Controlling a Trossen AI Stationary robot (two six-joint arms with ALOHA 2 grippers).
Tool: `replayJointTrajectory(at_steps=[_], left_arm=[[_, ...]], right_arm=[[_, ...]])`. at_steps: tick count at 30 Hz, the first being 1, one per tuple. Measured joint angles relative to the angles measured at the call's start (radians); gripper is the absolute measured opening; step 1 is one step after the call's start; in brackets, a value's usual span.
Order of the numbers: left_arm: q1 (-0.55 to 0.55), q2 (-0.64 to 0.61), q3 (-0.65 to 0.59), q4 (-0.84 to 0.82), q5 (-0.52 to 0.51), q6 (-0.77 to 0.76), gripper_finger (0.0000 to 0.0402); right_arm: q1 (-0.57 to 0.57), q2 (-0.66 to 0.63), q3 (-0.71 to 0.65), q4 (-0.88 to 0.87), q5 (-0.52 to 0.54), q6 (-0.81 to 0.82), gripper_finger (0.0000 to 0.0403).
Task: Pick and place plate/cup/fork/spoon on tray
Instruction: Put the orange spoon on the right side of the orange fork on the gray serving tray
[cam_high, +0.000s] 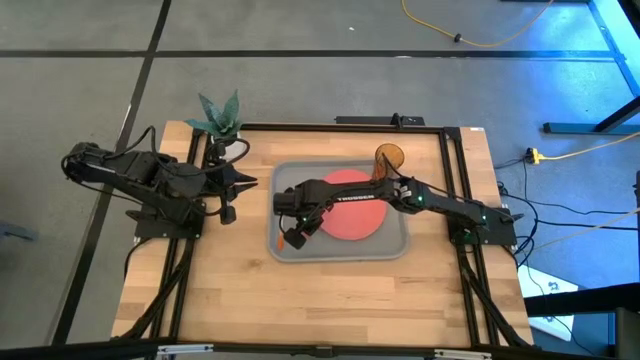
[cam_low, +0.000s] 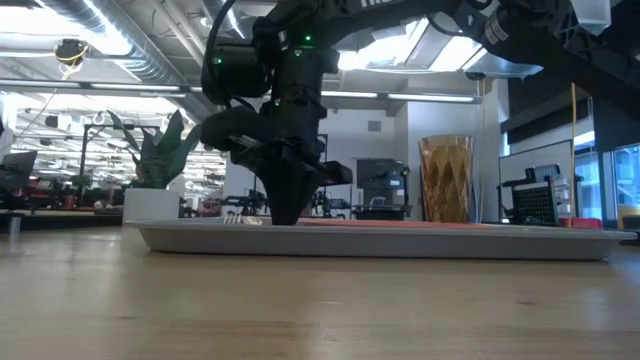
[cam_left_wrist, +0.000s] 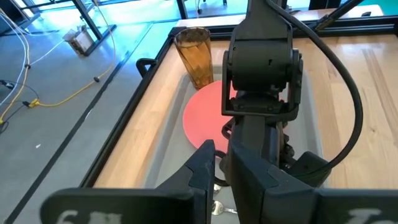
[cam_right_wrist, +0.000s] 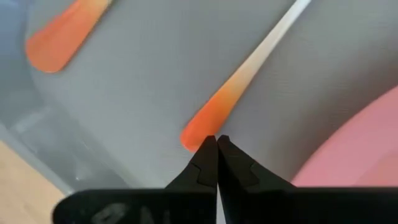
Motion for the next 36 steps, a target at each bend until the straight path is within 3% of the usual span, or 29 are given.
replayJointTrajectory(at_steps=[7,17,36], left_arm=[[0.000,0.000,0.000,0.000,0.000,0.000,0.0039],[0.000,0.000,0.000,0.000,0.000,0.000,0.0039],[0.000,0.000,0.000,0.000,0.000,0.000,0.0039]], right_arm=[[0.001,-0.001,0.000,0.031,0.001,-0.001,0.0000],[-0.040,-0.015,0.017,-0.006,0.104,-0.012,0.0000],[-0.002,-0.014,0.010,0.011,0.071,-0.062,0.0000]])
